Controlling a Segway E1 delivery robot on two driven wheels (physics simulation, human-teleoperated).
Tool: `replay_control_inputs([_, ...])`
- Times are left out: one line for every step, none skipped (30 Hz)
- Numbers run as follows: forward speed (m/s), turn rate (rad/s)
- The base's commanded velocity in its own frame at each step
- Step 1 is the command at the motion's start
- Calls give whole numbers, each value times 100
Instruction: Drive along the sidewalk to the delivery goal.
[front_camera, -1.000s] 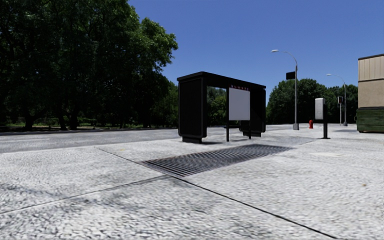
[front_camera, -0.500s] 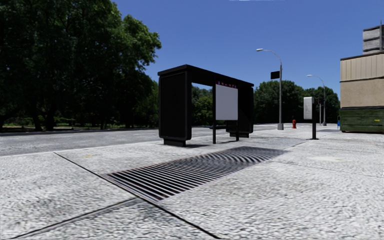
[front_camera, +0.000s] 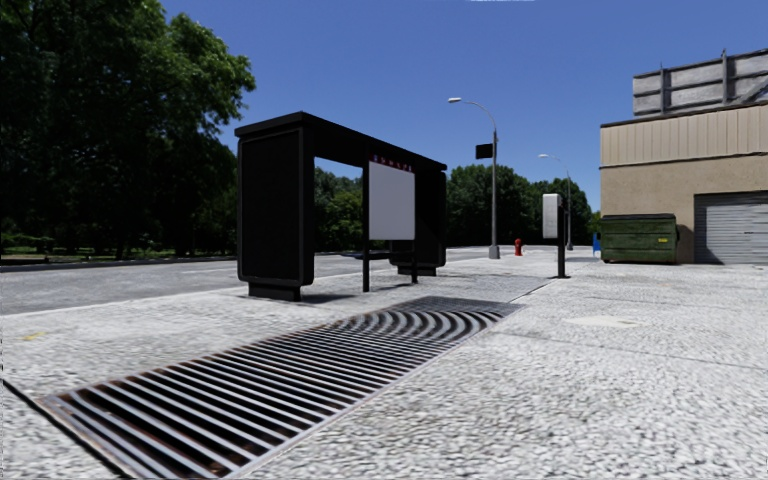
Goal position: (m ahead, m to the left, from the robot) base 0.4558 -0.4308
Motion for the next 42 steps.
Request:
replay_control_inputs([59, -47])
replay_control_inputs([51, -47])
replay_control_inputs([51, -47])
replay_control_inputs([48, -47])
replay_control_inputs([46, -47])
replay_control_inputs([46, -47])
replay_control_inputs([46, -47])
replay_control_inputs([46, -47])
replay_control_inputs([46, -47])
replay_control_inputs([46, -45])
replay_control_inputs([45, -27])
replay_control_inputs([45, -27])
replay_control_inputs([29, 0])
replay_control_inputs([0, 0])
replay_control_inputs([0, 0])
replay_control_inputs([0, 0])
replay_control_inputs([0, 0])
replay_control_inputs([0, 0])
replay_control_inputs([0, 0])
replay_control_inputs([0, 0])
replay_control_inputs([0, 0])
replay_control_inputs([0, 0])
replay_control_inputs([0, 0])
replay_control_inputs([0, 0])
replay_control_inputs([0, 0])
replay_control_inputs([0, 0])
replay_control_inputs([0, 0])
replay_control_inputs([0, 0])
replay_control_inputs([0, 0])
replay_control_inputs([0, 0])
replay_control_inputs([0, 0])
replay_control_inputs([0, 0])
replay_control_inputs([0, 0])
replay_control_inputs([0, 0])
replay_control_inputs([0, 0])
replay_control_inputs([0, 0])
replay_control_inputs([0, 0])
replay_control_inputs([0, 0])
replay_control_inputs([0, 0])
replay_control_inputs([0, 0])
replay_control_inputs([0, 0])
replay_control_inputs([0, 0])
